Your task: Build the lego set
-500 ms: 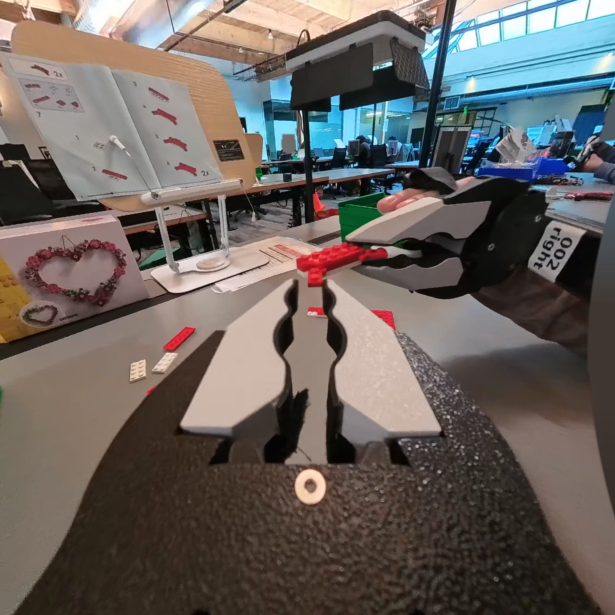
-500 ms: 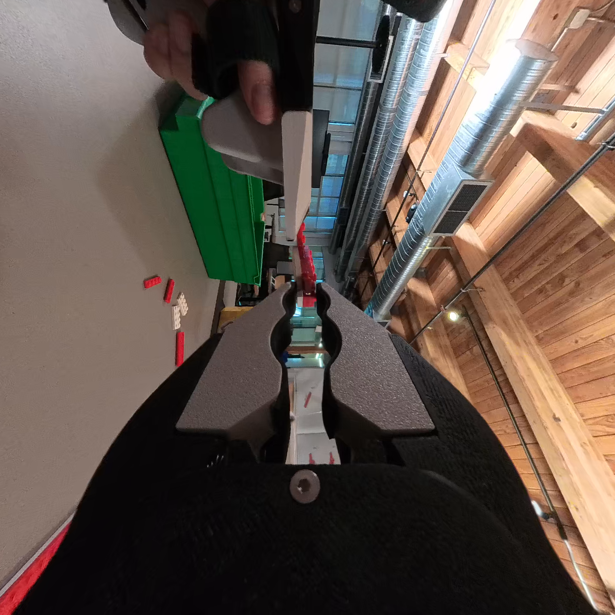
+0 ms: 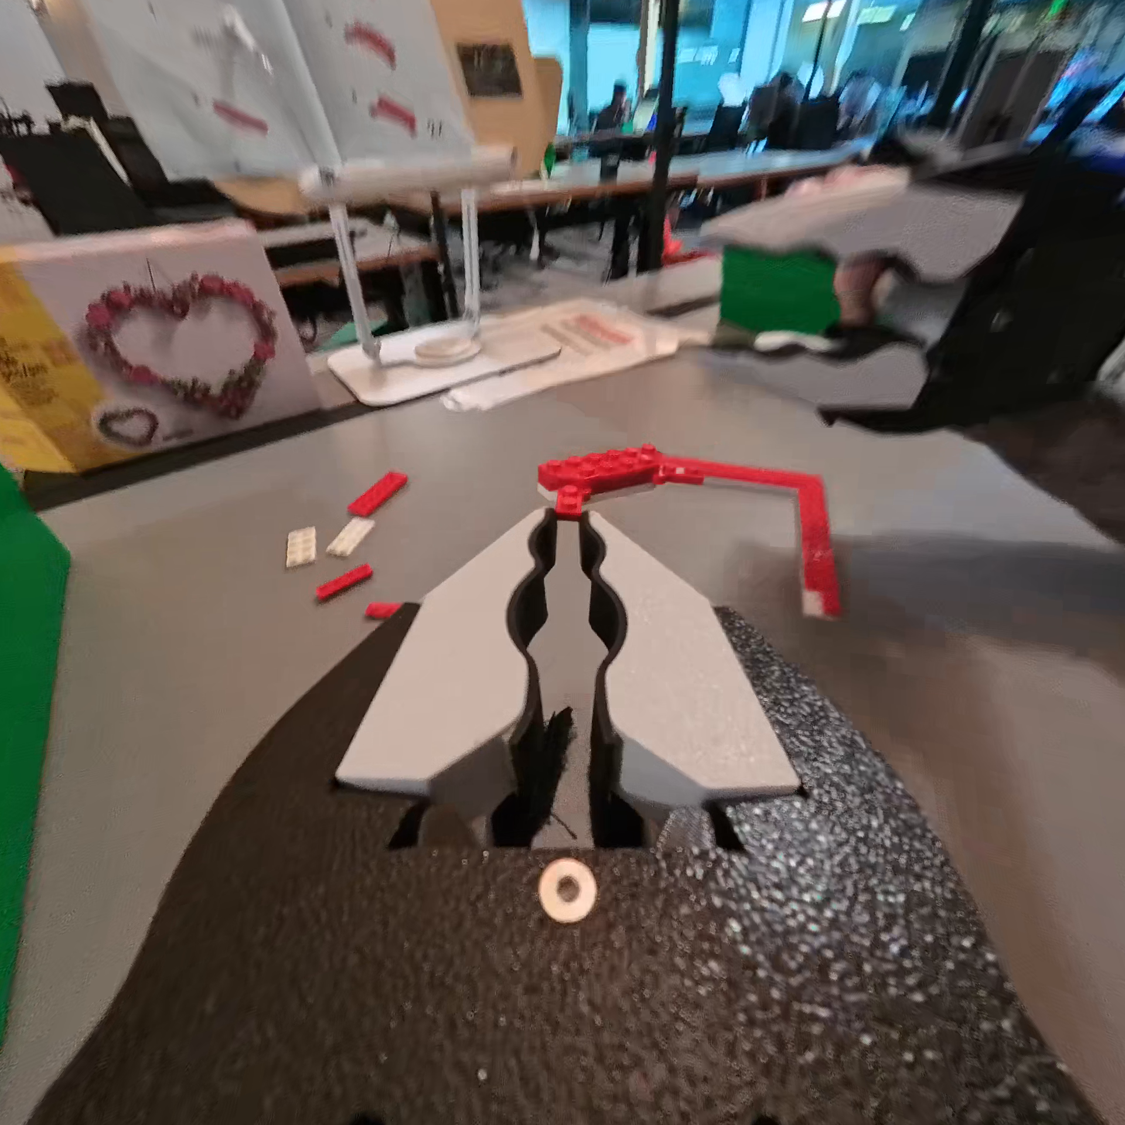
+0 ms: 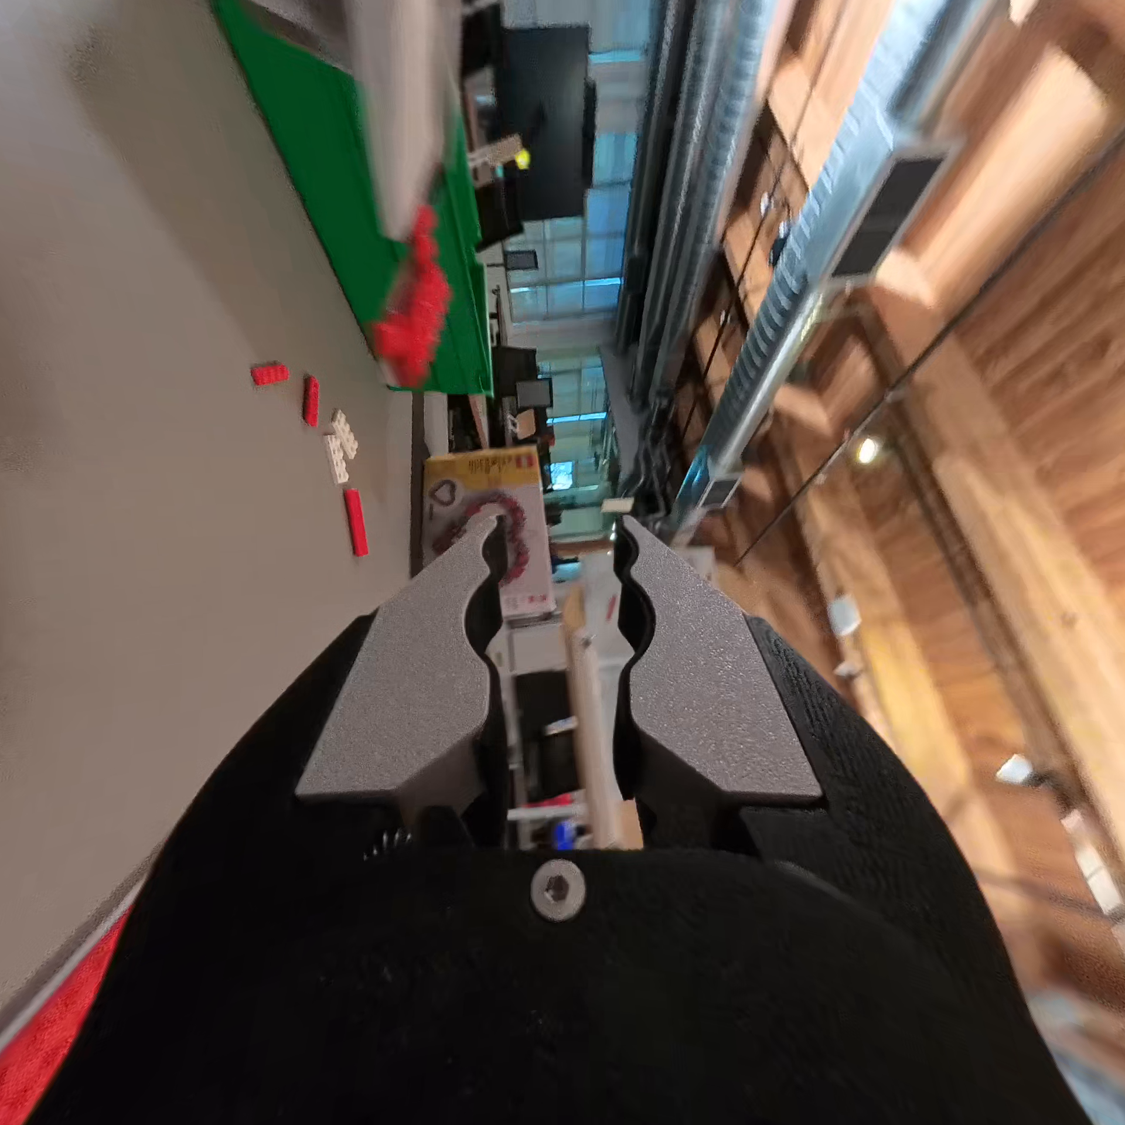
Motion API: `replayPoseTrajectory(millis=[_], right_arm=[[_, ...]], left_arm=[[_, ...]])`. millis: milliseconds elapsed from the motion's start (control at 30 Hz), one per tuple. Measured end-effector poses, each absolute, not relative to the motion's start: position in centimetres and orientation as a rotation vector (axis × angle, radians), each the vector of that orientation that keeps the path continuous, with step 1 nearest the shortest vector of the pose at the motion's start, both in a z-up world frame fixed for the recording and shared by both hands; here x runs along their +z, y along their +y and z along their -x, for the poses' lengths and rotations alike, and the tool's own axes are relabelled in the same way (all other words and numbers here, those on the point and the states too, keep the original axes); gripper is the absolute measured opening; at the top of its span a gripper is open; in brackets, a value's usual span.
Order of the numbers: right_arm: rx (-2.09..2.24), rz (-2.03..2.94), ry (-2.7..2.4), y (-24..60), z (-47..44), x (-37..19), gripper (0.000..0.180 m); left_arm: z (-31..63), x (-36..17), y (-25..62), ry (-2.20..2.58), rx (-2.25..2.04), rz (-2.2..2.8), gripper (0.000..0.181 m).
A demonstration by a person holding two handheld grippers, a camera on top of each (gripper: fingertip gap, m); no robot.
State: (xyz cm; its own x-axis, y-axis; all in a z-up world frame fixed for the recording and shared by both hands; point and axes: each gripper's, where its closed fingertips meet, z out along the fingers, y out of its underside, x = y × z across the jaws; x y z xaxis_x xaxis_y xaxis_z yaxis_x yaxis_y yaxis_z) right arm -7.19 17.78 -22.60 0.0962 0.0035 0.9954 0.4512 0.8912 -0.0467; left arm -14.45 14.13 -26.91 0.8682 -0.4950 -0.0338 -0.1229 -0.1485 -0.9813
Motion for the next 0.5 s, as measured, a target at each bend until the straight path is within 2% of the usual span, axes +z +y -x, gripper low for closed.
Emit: replayPoseTrajectory(millis=[267,500], right_arm=[[-0.043,0.866,-0.975,26.3,-0.6,-21.8,0.026],[0.087,0.975,-0.855,27.6,-2.5,-23.2,0.024]], left_arm=[[14.2,-33.5,15.6,0.542,-0.213,1.972,0.005],[14.0,-36.1,15.3,0.599,-0.186,2.100,0.005]])
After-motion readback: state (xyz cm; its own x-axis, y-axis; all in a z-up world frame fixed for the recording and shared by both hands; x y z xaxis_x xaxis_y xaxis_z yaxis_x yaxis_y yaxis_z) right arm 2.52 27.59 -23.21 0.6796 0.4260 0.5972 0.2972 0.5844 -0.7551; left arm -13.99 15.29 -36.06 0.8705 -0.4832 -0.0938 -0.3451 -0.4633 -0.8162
